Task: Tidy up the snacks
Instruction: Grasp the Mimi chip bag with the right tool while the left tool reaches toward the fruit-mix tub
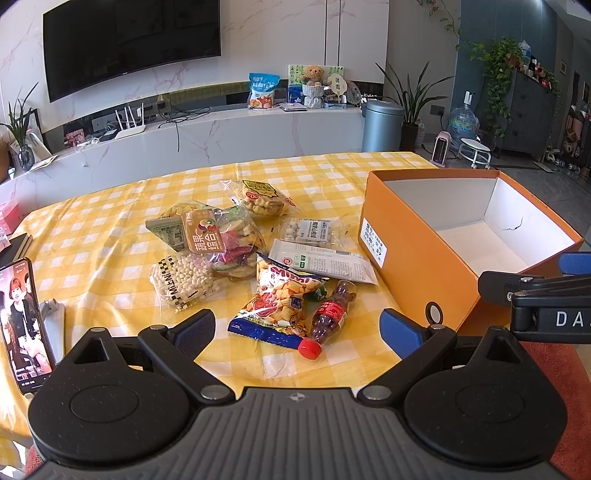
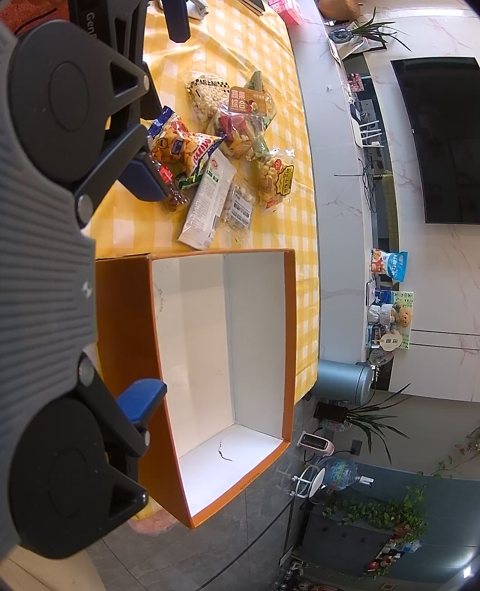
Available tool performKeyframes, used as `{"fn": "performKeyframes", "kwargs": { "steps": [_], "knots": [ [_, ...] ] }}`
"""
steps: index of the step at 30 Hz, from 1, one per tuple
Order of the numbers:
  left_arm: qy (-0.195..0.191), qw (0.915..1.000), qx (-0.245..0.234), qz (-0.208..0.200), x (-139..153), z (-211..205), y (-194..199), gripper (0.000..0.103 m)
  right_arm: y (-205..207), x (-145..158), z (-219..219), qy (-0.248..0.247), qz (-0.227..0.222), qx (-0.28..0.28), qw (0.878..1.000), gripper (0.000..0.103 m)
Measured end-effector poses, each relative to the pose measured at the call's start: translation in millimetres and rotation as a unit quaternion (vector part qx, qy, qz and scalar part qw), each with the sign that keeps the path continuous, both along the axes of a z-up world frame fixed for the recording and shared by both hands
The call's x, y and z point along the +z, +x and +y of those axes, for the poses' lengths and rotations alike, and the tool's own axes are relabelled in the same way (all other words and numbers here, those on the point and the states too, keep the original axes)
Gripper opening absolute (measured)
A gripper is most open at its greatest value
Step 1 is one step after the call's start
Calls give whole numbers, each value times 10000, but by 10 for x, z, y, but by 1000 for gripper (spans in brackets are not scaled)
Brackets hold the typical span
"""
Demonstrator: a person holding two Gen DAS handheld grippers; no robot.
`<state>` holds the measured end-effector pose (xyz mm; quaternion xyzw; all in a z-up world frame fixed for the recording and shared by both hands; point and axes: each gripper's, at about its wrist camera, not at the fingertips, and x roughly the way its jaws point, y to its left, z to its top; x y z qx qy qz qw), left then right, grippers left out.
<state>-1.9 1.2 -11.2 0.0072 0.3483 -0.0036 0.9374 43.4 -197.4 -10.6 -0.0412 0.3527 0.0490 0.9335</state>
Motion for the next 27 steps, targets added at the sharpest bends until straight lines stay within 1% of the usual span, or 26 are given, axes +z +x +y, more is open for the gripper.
{"fn": "performKeyframes", "kwargs": {
  "steps": [5, 8, 10, 12, 14, 17, 18, 19, 21, 23, 25, 27],
  "knots": [
    [-9, 10000, 2, -9, 4, 1, 1, 103, 2, 1, -14, 34, 2, -7, 10000, 100],
    [-104, 9999, -31, -83, 11, 19, -12, 103, 0, -3, -26, 105, -23, -13, 9999, 100],
    [-264, 9995, -74, -155, 19, 54, -16, 103, -13, -7, -41, 213, -126, 38, 9997, 100],
    [-565, 9983, -60, -129, 17, 120, -2, 103, -27, -21, -69, 342, -333, 124, 9988, 100],
    [-839, 9964, -19, -81, 7, 193, 19, 103, -20, -47, -78, 367, -543, 210, 9976, 100],
    [-935, 9955, -28, -165, -9, 273, 15, 103, 24, -70, -73, 354, -606, 256, 9972, 99],
    [-958, 9952, -31, -186, -10, 305, 12, 103, 32, -73, -73, 410, -630, 302, 9967, 96],
    [-1018, 9946, -61, -217, -16, 338, 13, 98, 39, -78, -57, 443, -651, 363, 9962, 93],
    [-1089, 9936, -87, -271, -29, 391, 22, 88, 56, -101, 1, 425, -680, 528, 9954, 79],
    [-1118, 9933, -151, -268, -45, 444, 53, 85, 81, -124, 69, 399, -722, 656, 9944, 72],
    [-1075, 9934, -206, -350, -45, 481, 79, 79, 108, -144, 141, 424, -737, 797, 9932, 68],
    [-1003, 9937, -220, -438, -34, 503, 98, 76, 154, -150, 218, 479, -715, 923, 9920, 56]
  ]
}}
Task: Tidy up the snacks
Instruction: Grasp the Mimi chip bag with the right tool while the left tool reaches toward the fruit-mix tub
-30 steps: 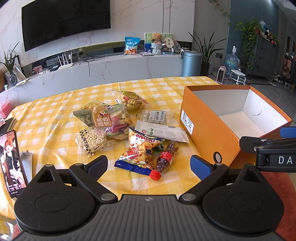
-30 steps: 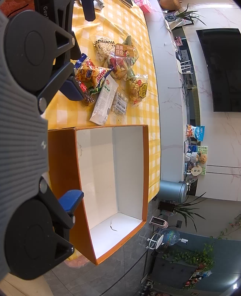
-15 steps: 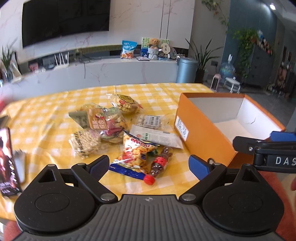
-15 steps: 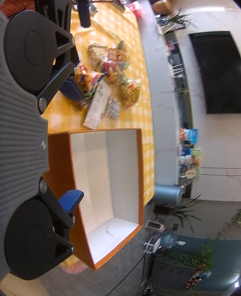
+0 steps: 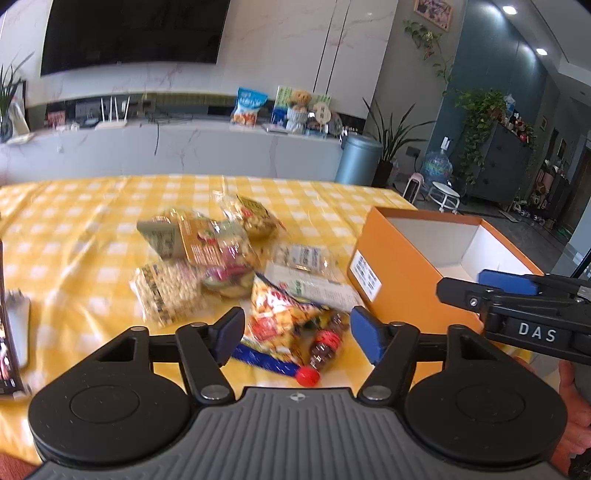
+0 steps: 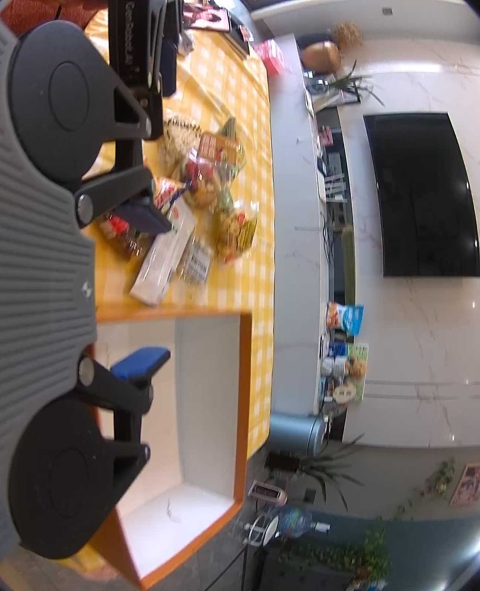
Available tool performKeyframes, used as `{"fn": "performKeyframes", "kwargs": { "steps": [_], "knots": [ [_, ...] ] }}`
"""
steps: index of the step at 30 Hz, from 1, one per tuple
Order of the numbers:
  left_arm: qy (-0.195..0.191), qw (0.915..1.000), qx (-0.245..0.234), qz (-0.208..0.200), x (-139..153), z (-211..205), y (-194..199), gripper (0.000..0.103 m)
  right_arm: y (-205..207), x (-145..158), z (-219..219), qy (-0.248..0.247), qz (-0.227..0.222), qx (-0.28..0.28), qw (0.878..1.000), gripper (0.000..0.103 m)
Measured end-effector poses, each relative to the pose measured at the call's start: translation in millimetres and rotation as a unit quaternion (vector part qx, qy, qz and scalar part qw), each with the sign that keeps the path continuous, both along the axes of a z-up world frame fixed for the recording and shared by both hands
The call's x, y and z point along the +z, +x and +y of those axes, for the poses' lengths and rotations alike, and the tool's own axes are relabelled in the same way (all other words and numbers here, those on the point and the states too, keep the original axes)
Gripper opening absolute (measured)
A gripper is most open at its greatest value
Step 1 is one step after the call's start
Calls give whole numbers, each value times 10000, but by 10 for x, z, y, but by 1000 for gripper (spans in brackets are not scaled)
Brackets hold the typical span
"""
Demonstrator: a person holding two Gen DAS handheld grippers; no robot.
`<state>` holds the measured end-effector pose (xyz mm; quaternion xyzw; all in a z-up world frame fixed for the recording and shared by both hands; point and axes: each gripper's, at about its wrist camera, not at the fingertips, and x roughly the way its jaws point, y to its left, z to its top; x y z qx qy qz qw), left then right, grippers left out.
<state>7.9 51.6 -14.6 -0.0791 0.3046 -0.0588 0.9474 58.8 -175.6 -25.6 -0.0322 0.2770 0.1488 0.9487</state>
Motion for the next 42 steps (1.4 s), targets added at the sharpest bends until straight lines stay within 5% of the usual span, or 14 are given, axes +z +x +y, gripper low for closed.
{"fn": "performKeyframes", "kwargs": {
  "steps": [6, 15, 22, 33, 37, 39, 42],
  "knots": [
    [360, 9992, 154, 112, -62, 125, 99, 74, 111, -50, 287, 118, 59, 279, 9995, 52],
    [837, 9949, 377, 412, -224, 291, 229, 75, 421, -318, 685, 283, 762, 367, 9960, 56],
    [611, 9949, 604, 523, -277, 487, 392, 77, 731, -557, 782, 684, 1574, 216, 9849, 58],
    [771, 9959, 66, 476, -261, 568, 713, 84, 1132, -886, 952, 944, 2245, 61, 9699, 57],
    [652, 9967, 44, 491, -286, 595, 829, 88, 1184, -916, 983, 842, 2154, 62, 9729, 46],
    [543, 9973, 84, 478, -296, 618, 877, 89, 1191, -921, 965, 952, 2160, 137, 9716, 32],
    [304, 9982, 135, 507, -303, 657, 944, 92, 1185, -889, 944, 1013, 2123, 161, 9718, 27]
  ]
}}
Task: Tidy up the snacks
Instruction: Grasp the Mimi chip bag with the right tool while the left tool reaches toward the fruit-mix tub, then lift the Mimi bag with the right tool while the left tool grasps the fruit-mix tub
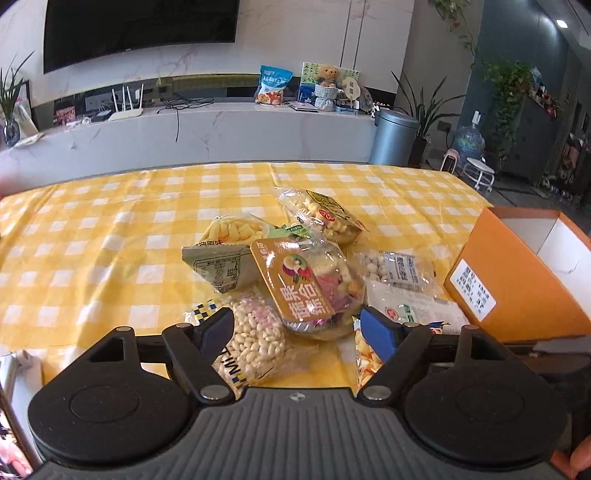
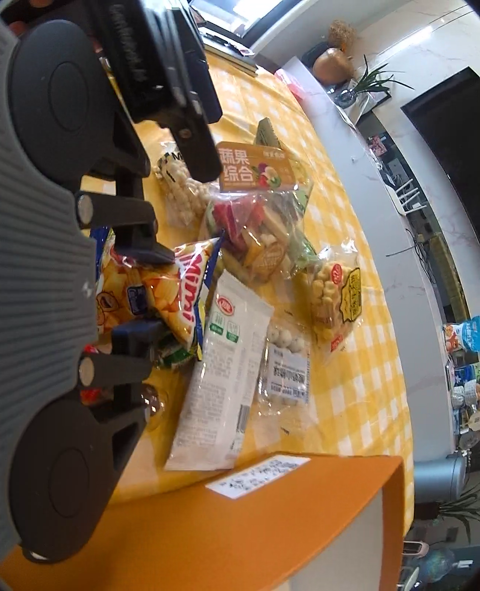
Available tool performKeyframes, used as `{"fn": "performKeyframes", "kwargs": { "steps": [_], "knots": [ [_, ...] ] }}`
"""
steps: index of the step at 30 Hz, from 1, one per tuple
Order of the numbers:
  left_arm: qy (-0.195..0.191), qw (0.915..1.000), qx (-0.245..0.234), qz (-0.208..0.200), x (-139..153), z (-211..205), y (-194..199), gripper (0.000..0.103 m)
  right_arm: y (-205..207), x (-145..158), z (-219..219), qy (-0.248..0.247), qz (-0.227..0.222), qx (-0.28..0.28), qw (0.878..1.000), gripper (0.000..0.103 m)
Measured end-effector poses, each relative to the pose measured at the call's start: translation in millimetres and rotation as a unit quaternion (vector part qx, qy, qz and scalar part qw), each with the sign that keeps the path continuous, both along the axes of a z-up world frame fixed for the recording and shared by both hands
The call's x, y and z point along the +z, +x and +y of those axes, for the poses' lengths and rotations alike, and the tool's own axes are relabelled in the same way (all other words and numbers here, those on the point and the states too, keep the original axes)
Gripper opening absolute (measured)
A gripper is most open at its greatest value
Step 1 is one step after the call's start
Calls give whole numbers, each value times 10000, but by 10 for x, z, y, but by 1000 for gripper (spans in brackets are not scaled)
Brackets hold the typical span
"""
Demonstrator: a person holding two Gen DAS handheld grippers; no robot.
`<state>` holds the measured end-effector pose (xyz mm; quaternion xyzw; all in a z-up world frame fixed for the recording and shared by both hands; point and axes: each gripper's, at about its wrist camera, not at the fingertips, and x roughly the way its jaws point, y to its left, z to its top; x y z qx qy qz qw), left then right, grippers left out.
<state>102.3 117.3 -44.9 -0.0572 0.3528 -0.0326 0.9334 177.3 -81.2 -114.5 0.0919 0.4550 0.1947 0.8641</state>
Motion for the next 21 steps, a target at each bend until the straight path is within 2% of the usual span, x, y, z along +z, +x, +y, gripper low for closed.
{"fn": "performKeyframes", "kwargs": {
  "steps": [6, 11, 17, 21],
  "knots": [
    [-413, 9989, 203, -35, -3, 21, 110, 93, -50, 320, -173, 100, -510, -135, 9986, 24],
    [-629, 9975, 328, 63, -78, -31, 242, 93, 55, 427, -273, -142, -912, -396, 9949, 24],
    [-661, 9958, 604, 175, -226, -96, 412, 94, 195, 302, -318, -209, -764, -505, 9956, 25],
    [-624, 9965, 536, 164, -281, -161, 469, 100, 229, 223, -317, -200, -691, -471, 9963, 25]
  ]
}}
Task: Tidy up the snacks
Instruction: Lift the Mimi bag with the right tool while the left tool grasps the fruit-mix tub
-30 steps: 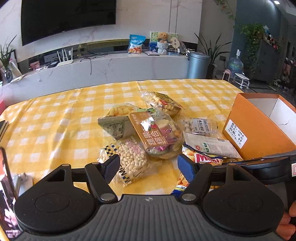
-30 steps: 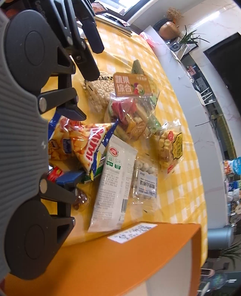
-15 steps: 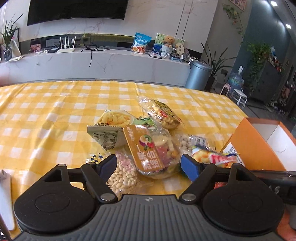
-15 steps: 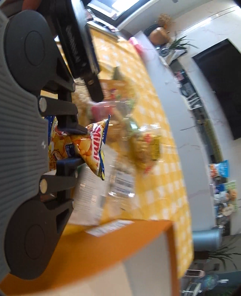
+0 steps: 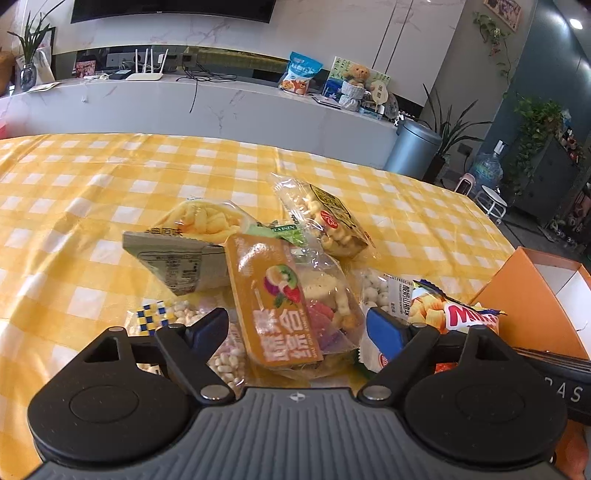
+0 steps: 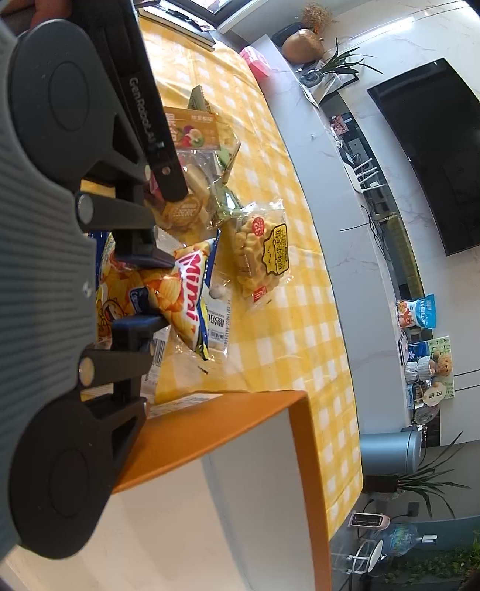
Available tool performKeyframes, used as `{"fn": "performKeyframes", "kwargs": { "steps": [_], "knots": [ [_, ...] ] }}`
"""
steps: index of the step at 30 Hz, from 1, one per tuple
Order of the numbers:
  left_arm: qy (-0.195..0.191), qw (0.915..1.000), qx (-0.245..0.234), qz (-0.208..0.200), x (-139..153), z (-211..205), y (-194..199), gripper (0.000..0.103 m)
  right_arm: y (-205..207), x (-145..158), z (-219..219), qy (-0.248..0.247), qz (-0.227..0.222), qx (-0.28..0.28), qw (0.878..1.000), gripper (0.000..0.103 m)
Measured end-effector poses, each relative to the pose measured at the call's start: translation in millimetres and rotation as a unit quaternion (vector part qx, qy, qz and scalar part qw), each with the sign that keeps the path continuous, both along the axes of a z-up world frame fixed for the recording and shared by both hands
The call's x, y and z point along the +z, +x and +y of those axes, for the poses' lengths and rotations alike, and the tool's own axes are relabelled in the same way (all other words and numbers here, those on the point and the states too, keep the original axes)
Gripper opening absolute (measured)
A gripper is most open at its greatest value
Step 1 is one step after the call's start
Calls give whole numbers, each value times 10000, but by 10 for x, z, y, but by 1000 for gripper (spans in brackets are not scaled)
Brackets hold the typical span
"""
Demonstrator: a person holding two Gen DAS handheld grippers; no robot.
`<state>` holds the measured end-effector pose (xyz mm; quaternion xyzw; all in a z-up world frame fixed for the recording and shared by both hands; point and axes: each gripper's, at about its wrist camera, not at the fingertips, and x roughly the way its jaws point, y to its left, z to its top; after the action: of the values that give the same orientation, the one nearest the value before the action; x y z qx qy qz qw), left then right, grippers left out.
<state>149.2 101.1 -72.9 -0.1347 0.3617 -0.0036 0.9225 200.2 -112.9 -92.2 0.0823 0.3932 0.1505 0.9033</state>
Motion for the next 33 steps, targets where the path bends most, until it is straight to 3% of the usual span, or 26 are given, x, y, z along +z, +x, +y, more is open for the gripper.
{"fn": "performKeyframes", "kwargs": {
  "steps": [6, 10, 16, 25, 33],
  "knots": [
    [470, 9988, -150, 72, -88, -145, 36, 100, 17, -9, 31, 3, -23, 82, 10000, 25],
    [345, 9993, -143, 34, -66, -127, 12, 82, 23, -17, 29, -8, -34, 102, 9999, 26],
    [303, 9995, -125, 10, -24, -117, -27, 68, 20, -20, 40, -53, -69, 182, 9998, 26],
    [440, 9983, -90, -382, 324, -198, -369, 66, -75, 157, -30, 106, -256, 244, 9993, 25],
    [657, 9956, -121, -662, 749, -429, -724, 66, -372, 482, -224, 347, -705, 263, 9966, 25]
  ]
}}
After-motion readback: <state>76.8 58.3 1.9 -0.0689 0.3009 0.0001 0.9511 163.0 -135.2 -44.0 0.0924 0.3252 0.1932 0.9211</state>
